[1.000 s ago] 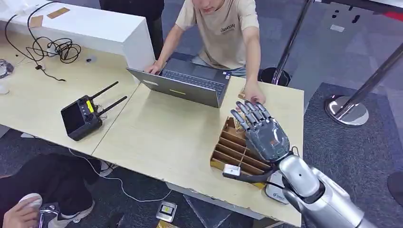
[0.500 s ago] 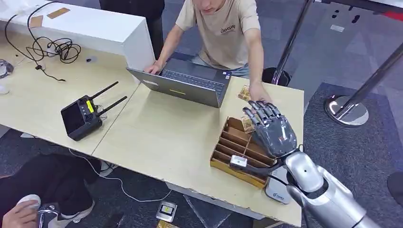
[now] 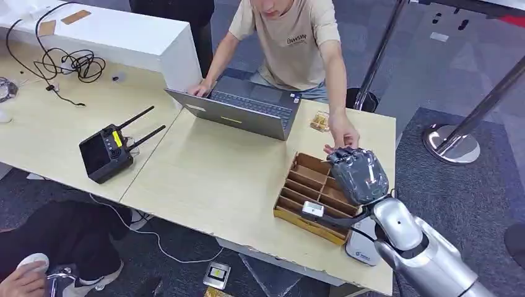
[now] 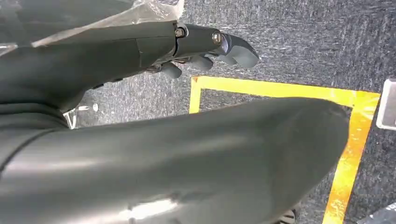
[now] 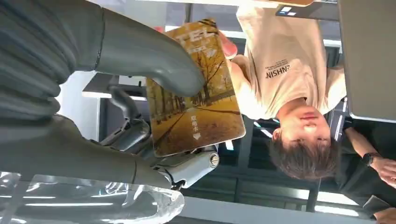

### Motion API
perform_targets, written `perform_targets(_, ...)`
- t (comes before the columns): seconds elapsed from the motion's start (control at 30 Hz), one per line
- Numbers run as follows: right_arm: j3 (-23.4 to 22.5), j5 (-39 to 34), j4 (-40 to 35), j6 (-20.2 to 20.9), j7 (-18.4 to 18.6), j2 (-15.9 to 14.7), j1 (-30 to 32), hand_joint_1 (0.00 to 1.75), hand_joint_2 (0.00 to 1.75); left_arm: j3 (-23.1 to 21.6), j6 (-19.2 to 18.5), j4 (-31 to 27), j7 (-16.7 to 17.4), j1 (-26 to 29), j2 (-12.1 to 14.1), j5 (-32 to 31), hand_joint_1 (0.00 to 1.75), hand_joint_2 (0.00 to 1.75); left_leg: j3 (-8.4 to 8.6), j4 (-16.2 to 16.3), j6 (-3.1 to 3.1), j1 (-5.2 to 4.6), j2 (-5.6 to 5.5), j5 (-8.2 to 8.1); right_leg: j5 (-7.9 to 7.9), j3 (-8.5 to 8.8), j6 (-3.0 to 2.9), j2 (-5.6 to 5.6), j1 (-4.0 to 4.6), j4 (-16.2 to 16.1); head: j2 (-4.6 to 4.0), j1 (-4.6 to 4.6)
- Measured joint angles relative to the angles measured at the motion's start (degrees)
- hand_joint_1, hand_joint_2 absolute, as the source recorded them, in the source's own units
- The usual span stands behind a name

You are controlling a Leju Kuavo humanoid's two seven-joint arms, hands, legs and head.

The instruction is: Pass the card to the sensor for recognition and then transmit it.

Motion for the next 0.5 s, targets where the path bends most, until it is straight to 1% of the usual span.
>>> perform_targets(0.2,-0.33,-0.81,0.07,-1.68,-0.07,0.0,0.46,1.75,1.75,-0.04,0.07,0.0,-0.02,0.0,0.0,-0.2,0.0,0.0,0.01,0.0,0.0,0.0,0.0,0.0,0.0,0.0,0.0,0.0,0.0,0.0,0.0,0.0)
perform_targets(0.3,-1.38,-2.84,-0.13,-2.6,0.15,0.04,1.08,1.75,1.75,-0.07,0.2,0.02,-0.02,0.0,0.0,-0.17,0.0,0.0,0.0,0.0,0.0,0.0,-0.01,0.0,0.0,0.0,0.0,0.0,0.0,0.0,0.0,0.0)
perform_targets(0.4,-2.79,-6.22,-1.44,-3.36,0.55,0.09,2.22,1.75,1.75,-0.3,0.46,0.0,-0.02,-0.01,0.0,0.06,0.0,0.0,-0.01,0.0,0.0,0.0,-0.01,0.0,0.0,0.0,0.0,0.0,0.0,0.0,0.0,0.0)
perform_targets(0.5,-5.23,-11.68,-4.22,-4.02,1.36,0.11,4.09,1.75,1.75,-0.52,0.68,0.02,-0.02,0.0,0.0,0.28,0.0,0.0,0.0,0.0,0.0,0.0,-0.01,0.0,0.0,0.0,0.0,0.0,0.0,0.0,0.0,-0.02)
